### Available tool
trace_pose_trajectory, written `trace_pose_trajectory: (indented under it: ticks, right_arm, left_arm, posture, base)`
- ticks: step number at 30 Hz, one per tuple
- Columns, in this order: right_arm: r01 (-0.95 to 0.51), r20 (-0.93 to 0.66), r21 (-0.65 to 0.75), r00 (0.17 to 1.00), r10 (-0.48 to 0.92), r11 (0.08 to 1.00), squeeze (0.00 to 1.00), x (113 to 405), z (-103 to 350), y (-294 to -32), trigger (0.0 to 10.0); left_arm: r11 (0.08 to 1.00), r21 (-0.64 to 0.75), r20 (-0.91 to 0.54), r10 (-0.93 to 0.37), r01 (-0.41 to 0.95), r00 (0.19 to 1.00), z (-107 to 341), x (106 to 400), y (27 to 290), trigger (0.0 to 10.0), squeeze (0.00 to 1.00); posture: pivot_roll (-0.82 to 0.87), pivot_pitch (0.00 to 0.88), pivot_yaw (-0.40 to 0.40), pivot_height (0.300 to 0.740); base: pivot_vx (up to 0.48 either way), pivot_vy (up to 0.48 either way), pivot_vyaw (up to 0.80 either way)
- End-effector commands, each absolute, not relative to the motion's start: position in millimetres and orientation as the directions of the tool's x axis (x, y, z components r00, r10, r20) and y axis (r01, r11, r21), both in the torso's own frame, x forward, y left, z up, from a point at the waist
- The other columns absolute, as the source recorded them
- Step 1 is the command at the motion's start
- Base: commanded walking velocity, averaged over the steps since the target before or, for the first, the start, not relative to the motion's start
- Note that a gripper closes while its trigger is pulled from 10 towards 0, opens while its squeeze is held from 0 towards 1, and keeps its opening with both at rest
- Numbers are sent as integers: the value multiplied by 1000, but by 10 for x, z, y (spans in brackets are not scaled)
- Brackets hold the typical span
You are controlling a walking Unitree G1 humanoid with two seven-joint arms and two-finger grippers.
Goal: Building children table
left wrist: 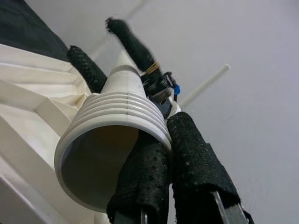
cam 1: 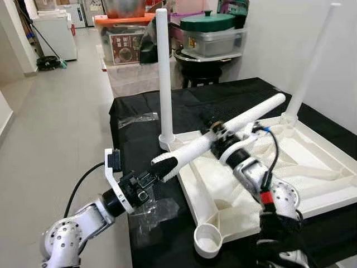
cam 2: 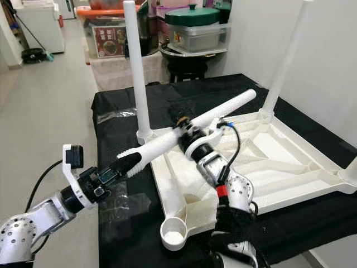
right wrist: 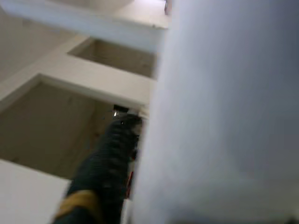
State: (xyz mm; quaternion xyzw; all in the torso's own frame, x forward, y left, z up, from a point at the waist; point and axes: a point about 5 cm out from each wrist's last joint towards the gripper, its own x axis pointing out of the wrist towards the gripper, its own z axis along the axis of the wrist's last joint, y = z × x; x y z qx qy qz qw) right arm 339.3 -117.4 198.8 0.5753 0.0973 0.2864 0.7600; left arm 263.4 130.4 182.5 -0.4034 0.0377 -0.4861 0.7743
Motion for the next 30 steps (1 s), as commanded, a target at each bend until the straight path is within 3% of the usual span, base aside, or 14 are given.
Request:
trace_pose_trajectory:
  ticks: [1, 5, 16, 17, 18, 20, 25, 30]
  right_arm:
    - [-377, 227, 914, 777, 587, 146, 0, 3360, 2084, -1080, 0]
    - [-417, 280, 904, 744, 607, 94, 0, 3292, 2169, -1008, 0]
    - [-427, 297, 900, 750, 591, 90, 0, 3305, 2232, -1041, 0]
    - [-432, 301, 897, 758, 579, 99, 0, 3323, 2265, -1085, 0]
    - [-435, 305, 894, 762, 571, 104, 0, 3334, 2288, -1113, 0]
    - [-439, 309, 892, 766, 563, 107, 0, 3344, 2311, -1141, 0]
    - [-453, 323, 883, 775, 543, 121, 0, 3363, 2381, -1227, 0]
    - [-480, 338, 857, 799, 497, 188, 0, 3429, 2497, -1474, 0]
  left_arm:
    - [169, -661, 331, -809, 731, 486, 1822, 2612, 1260, 0, 0]
    - [173, -658, 323, -814, 733, 482, 1823, 2631, 1283, 0, 0]
    - [207, -637, 294, -825, 743, 482, 1780, 2611, 1295, 0, 0]
    - [272, -595, 263, -824, 757, 502, 1746, 2626, 1311, 10000, 0]
    - [298, -585, 258, -813, 754, 521, 1734, 2647, 1326, 10000, 1000]
    - [318, -583, 258, -800, 748, 541, 1725, 2671, 1342, 10000, 1000]
    - [282, -555, 301, -810, 783, 504, 1789, 2624, 1377, 10000, 1000]
    - [257, -534, 344, -804, 806, 484, 1882, 2566, 1431, 10000, 1000]
  posture:
    - [25, 0, -18, 740]
    - [18, 0, -17, 740]
    - [16, 0, -18, 740]
    - [17, 0, -18, 740]
    - [17, 0, -18, 740]
    - [17, 0, -18, 740]
    - [19, 0, -18, 740]
    - [20, 0, -17, 740]
  base:
    - [0, 0, 0]
    - [0, 0, 0]
    - [0, 0, 0]
    - [0, 0, 0]
    - [0, 0, 0]
    - [0, 0, 0]
    - [0, 0, 0]
    - [0, 0, 0]
